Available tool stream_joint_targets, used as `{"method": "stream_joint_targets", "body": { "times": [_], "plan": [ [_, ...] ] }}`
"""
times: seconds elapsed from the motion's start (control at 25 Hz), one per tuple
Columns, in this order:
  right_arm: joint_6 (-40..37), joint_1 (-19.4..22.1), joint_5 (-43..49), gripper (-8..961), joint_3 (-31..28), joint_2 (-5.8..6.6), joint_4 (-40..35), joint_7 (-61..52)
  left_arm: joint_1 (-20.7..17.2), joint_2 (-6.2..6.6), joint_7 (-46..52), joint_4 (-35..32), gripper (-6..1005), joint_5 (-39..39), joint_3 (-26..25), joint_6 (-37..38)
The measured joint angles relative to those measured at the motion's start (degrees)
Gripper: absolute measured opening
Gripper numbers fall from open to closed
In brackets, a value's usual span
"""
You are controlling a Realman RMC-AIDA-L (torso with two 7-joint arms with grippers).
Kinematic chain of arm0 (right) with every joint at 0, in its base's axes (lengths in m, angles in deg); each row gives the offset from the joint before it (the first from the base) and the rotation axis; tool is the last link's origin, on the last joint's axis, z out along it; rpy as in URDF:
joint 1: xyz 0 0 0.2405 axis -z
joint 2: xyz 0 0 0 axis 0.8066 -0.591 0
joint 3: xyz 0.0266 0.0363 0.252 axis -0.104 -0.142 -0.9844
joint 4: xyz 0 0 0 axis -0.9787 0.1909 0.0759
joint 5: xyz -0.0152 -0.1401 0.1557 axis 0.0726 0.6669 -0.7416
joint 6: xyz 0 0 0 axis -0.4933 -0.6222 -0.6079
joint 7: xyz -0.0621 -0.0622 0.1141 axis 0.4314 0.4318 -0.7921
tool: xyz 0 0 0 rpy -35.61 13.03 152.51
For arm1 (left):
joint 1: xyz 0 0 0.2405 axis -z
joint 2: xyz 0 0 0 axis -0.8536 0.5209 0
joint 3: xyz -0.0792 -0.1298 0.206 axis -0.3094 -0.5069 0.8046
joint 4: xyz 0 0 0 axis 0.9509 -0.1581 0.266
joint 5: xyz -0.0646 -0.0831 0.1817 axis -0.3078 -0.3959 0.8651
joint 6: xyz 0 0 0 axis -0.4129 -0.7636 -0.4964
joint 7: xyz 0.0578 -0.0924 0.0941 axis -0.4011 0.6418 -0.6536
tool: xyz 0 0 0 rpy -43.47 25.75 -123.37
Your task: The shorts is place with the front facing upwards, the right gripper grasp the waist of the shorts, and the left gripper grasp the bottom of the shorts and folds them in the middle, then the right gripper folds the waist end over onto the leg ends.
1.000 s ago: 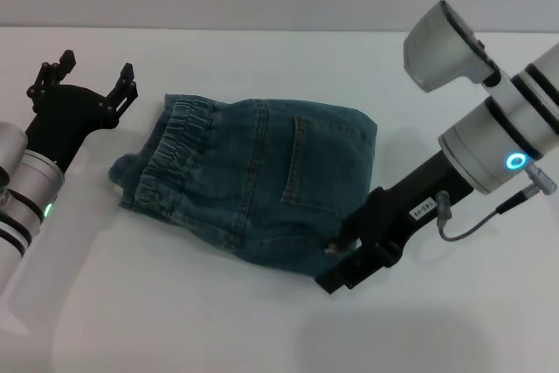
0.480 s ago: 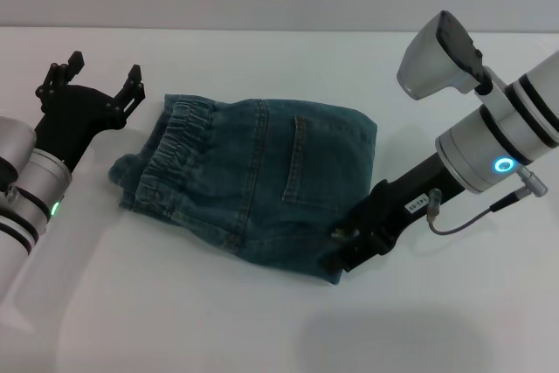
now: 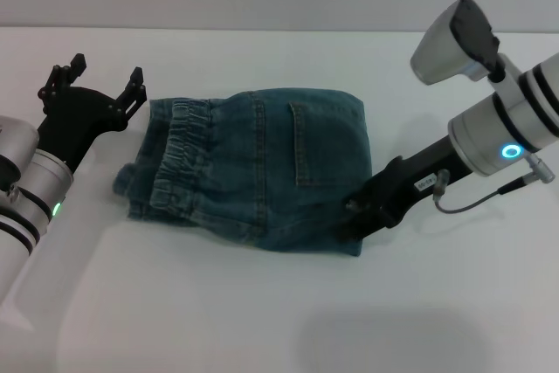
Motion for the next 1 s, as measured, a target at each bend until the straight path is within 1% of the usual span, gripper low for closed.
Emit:
{"method": "stream_joint_targets", "body": {
  "times": [0.28, 0.52, 0.6, 0.72, 0.84, 0.96, 1.0],
  "plan": [
    [-1.2, 1.4, -0.5, 591, -1.9, 0.44, -3.1, 0.0, 0.0, 0.0, 0.0, -0.2, 842, -0.1, -0.3, -0.1],
    [-8.6, 3.9, -5.3, 591, -2.2, -0.01, -8.7, 1.8, 0.0, 0.05, 0.0, -0.1, 842, -0.4, -1.1, -0.1],
    [-11.9, 5.8, -9.4, 591, -2.2, -0.27, -11.9, 4.0, 0.0, 0.07, 0.2, 0.0, 842, -0.4, -1.9, 0.1],
    [-11.9, 10.2, -17.3, 590, -2.6, -0.48, -16.8, 8.9, -0.2, 0.08, 0.5, 0.1, 842, -0.5, -4.9, 1.3],
    [-7.0, 15.9, -27.9, 590, -4.9, -0.66, -18.9, 17.3, -0.5, 0.06, 0.6, 0.5, 842, -0.5, -7.5, 3.3],
    [-0.5, 21.5, -40.2, 591, -8.8, -0.82, -16.6, 29.0, -1.0, 0.18, 0.8, 1.3, 842, -0.5, -10.3, 5.1],
    [1.2, 22.6, -43.3, 591, -9.7, -0.9, -15.6, 32.2, -1.1, 0.21, 0.8, 1.4, 842, -0.5, -11.5, 5.6]
  ]
}}
